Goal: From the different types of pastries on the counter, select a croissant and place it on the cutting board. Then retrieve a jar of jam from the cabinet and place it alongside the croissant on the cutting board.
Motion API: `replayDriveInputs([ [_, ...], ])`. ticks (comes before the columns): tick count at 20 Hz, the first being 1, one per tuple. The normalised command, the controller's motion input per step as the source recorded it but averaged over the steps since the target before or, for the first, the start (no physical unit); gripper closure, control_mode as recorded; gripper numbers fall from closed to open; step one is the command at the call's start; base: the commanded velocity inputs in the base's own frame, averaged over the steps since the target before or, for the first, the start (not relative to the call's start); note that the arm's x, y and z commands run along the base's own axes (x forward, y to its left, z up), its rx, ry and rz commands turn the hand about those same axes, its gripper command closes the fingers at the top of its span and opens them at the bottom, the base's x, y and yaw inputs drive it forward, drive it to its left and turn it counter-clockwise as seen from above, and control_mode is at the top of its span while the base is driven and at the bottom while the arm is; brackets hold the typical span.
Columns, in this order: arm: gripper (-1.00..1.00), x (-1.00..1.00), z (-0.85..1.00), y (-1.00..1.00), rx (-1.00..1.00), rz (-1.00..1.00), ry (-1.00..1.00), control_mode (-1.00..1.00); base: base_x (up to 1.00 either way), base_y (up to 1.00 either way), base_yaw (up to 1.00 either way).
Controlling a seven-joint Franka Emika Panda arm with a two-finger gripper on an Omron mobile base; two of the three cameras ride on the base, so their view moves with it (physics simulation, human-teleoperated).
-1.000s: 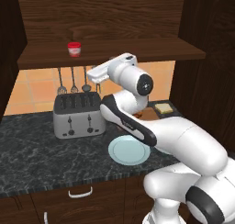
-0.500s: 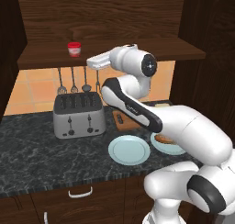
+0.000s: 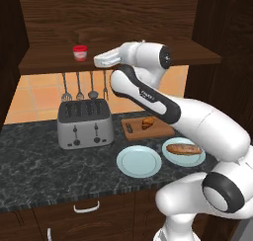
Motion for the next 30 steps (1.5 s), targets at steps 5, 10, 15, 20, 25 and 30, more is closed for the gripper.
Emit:
replayDriveInputs([
  [5, -1.00, 0.08, 0.00, 0.00, 0.00, 0.12, 0.00, -1.00, 0.00, 0.00, 0.00],
  [10, -1.00, 0.02, 0.06, 0.00, 0.00, 0.03, 0.00, -1.00, 0.00, 0.00, 0.00],
  [15, -1.00, 0.00, 0.31, 0.00, 0.00, 0.02, 0.00, -1.00, 0.00, 0.00, 0.00],
  [20, -1.00, 0.00, 0.64, 0.00, 0.00, 0.00, 0.00, -1.00, 0.00, 0.00, 0.00],
  [25, -1.00, 0.00, 0.18, 0.00, 0.00, 0.00, 0.00, -1.00, 0.00, 0.00, 0.00],
  [30, -1.00, 0.01, 0.68, -0.01, 0.01, 0.05, 0.16, -1.00, 0.00, 0.00, 0.00],
])
